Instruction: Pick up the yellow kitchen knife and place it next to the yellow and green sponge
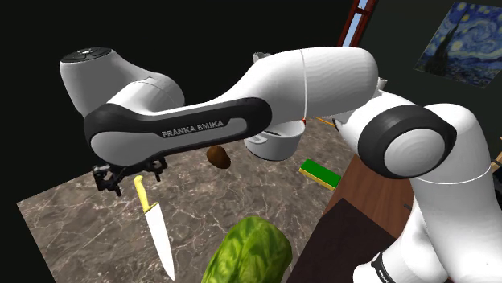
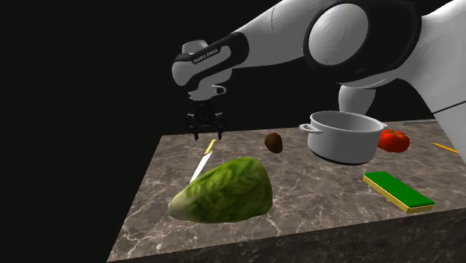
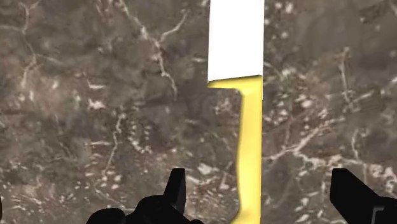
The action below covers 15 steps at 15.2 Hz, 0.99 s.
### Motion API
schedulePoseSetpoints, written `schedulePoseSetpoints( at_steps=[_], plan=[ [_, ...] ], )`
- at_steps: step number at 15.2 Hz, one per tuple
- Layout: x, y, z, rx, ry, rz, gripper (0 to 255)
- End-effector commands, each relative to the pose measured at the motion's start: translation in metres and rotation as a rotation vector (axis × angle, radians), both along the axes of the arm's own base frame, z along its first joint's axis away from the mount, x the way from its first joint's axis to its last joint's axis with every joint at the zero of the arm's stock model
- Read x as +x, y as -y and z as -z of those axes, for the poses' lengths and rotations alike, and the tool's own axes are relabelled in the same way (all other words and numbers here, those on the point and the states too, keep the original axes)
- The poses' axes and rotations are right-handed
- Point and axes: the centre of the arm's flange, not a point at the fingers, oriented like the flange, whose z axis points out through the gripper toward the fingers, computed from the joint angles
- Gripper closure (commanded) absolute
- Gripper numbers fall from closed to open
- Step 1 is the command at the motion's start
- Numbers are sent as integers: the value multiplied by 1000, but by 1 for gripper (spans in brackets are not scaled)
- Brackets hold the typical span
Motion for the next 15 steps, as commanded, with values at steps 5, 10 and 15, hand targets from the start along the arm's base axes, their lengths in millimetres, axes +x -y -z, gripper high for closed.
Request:
schedulePoseSetpoints(
  at_steps=[5, 10, 15],
  plan=[
    [3, 1, 25, -3, 4, 4, 0],
    [3, 1, 25, -3, 4, 4, 0],
    [3, 1, 25, -3, 4, 4, 255]
  ],
)
